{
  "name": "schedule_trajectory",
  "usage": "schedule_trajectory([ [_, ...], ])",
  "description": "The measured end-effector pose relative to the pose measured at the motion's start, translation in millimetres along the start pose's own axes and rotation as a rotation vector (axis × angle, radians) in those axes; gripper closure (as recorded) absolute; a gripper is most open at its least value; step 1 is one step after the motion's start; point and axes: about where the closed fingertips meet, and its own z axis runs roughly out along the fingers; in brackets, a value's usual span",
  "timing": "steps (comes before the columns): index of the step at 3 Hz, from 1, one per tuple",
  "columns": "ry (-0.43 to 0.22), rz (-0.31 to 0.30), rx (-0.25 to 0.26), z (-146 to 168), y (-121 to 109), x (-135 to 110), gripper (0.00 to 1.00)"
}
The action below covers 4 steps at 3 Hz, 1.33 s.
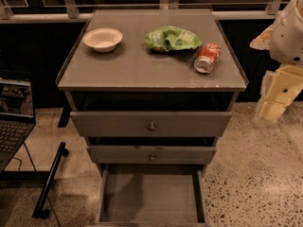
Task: Place coke can into bottom drawer
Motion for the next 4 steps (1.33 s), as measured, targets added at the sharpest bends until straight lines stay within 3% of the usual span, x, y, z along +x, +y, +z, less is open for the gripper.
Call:
schedule_trajectory([
  [2,-0.021,-0.002,0.013,0,-2,-2,0.00],
  [3,-0.128,0.181,0.028,14,-33,12,0.00],
  [4,-0.259,0.474,-0.011,42,-78,26,0.00],
])
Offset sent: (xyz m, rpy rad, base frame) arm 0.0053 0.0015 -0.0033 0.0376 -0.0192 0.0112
